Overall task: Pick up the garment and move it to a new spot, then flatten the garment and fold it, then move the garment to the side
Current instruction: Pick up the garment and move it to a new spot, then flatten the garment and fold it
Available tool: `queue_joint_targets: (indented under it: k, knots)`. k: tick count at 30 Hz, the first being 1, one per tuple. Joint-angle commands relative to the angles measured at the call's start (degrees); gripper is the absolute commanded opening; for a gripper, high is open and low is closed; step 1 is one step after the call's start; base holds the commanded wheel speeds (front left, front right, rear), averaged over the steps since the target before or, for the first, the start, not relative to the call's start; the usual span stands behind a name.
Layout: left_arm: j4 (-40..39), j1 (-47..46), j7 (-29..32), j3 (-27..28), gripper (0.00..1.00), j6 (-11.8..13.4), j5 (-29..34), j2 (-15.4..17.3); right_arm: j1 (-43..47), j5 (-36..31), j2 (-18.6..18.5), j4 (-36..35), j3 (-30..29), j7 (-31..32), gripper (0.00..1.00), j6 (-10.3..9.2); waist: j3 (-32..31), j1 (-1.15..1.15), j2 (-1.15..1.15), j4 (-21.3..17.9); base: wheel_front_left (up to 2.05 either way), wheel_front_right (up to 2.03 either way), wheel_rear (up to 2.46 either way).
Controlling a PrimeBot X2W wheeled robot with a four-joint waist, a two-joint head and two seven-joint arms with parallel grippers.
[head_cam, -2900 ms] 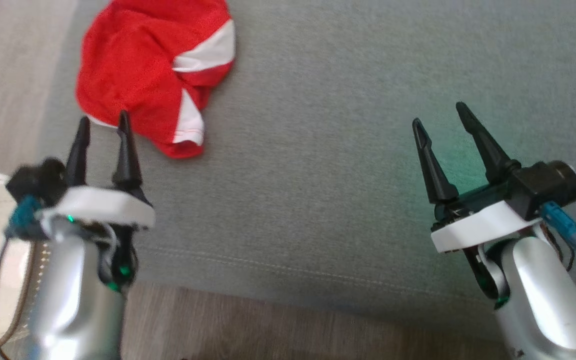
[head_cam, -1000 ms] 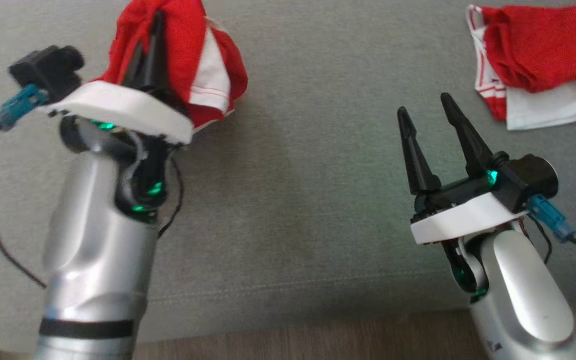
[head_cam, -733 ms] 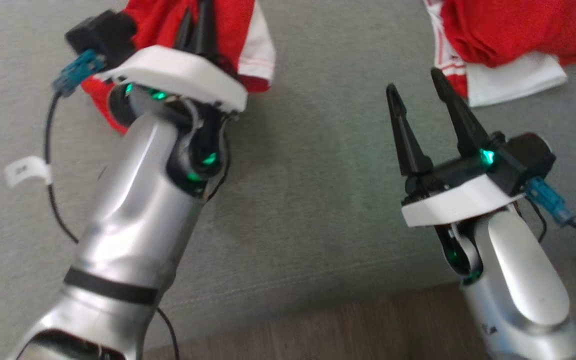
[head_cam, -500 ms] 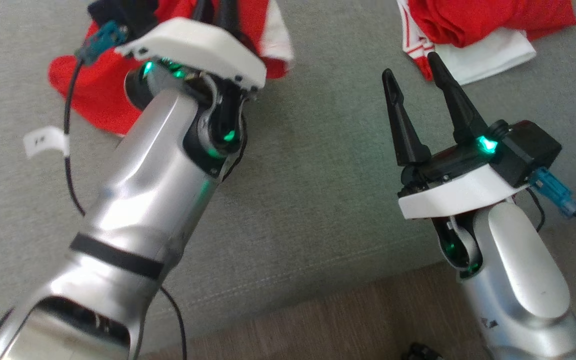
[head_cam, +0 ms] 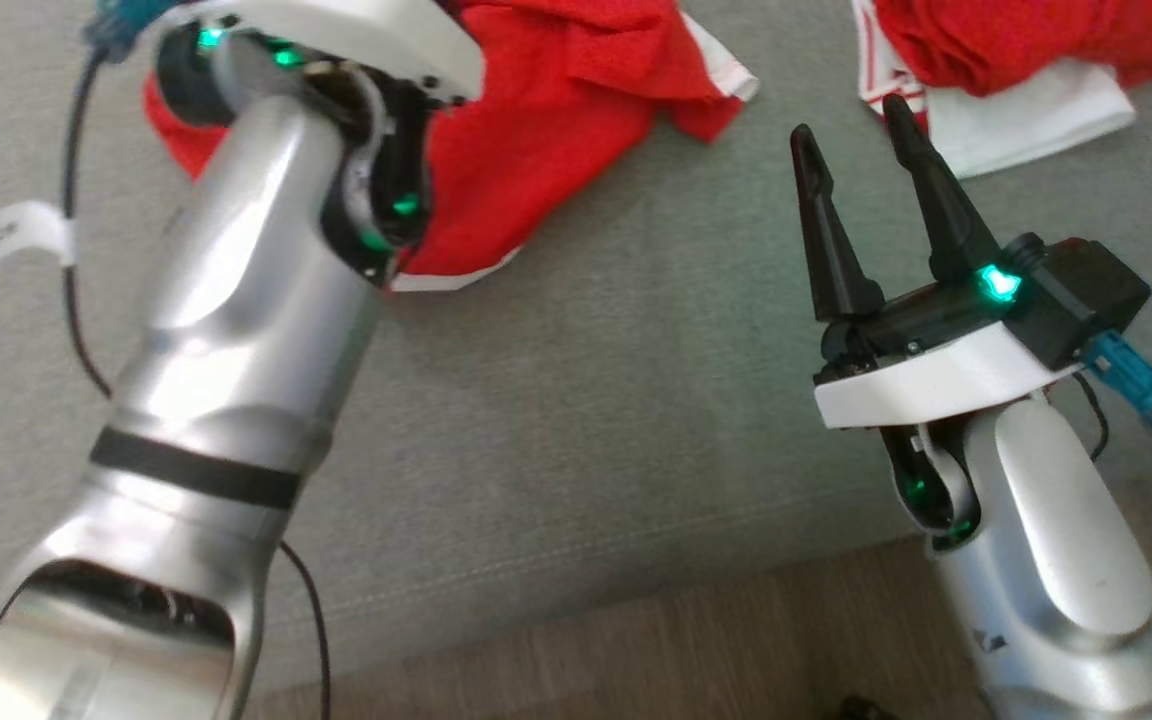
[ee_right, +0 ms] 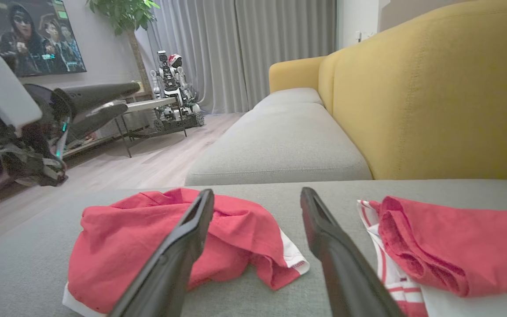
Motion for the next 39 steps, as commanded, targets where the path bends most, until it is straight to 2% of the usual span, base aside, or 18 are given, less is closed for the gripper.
queue_joint_targets:
  k: [1,7,11,14,19,23,28,39]
  knots:
    - [-3.45,0.32,-0.43,3.48,1.0,-1.24,3.13,1.98,0.2,-0.71,0.91,-1.7,0.74,-0.37,1.0,-0.01,-1.63,0.0,0.0,2.61,0.0,0.0,0.0]
    - [-11.44,12.08,-0.43,11.49,1.0,-5.78,13.33,5.63,2.94,-2.85,0.91,0.1,-0.55,-0.37,1.0,-0.01,-5.35,0.0,0.0,8.06,0.0,0.0,0.0]
    - [-17.13,22.93,-0.43,15.81,1.0,-9.08,17.97,6.72,5.1,-3.6,0.91,1.25,-1.67,-0.37,1.0,-0.01,-7.51,0.0,0.0,10.64,0.0,0.0,0.0]
    - [-21.52,30.87,-0.43,19.41,1.0,-11.03,20.71,5.82,6.5,-3.68,0.91,2.1,-2.25,-0.37,1.0,-0.01,-8.82,0.0,0.0,11.87,0.0,0.0,0.0]
    - [-27.53,41.52,-0.43,25.2,1.0,-13.5,23.63,2.28,8.14,-2.92,0.92,3.8,-2.66,-0.37,1.0,-0.01,-10.33,0.0,0.0,13.13,0.0,0.0,0.0]
    - [-29.47,45.48,-0.43,28.3,1.0,-13.89,24.14,1.0,8.5,-2.19,0.92,5.57,-3.11,-0.37,1.0,-0.01,-10.63,0.0,0.0,14.28,0.0,0.0,0.0]
    - [-29.91,45.58,-0.43,25.69,1.0,-14.12,24.41,0.89,6.24,0.05,0.92,9.2,-3.18,-0.37,1.0,-0.01,-9.64,0.0,0.0,15.9,0.0,0.0,0.0]
    - [-30.5,43.9,-0.43,24.49,1.0,-12.89,23.0,0.87,-1.84,5.38,0.86,20.47,-4.53,3.06,1.0,-0.01,-6.07,0.0,0.0,20.07,0.0,0.0,0.0]
